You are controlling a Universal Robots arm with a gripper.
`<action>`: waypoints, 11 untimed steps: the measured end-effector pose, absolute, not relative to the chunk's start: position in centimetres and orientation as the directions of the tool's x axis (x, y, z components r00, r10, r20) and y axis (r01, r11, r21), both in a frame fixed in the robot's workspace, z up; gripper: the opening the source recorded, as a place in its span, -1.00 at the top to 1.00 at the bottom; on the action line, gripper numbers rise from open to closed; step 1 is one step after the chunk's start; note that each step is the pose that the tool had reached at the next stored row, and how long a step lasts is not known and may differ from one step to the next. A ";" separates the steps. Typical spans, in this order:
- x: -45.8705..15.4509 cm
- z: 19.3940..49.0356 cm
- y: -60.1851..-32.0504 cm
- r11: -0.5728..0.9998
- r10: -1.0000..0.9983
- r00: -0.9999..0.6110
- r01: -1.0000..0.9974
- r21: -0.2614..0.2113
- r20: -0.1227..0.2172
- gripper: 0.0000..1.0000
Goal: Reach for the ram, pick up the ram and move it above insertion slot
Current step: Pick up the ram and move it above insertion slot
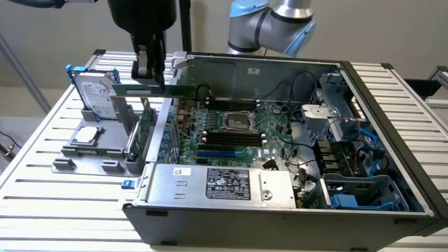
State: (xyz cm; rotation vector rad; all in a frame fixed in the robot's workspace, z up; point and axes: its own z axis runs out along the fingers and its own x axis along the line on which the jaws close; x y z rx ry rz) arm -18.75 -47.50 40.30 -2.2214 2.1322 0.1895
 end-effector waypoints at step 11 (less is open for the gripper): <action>-13.7 40.3 -47.5 -0.044 -0.990 0.038 -0.998 0.045 -0.133 0.73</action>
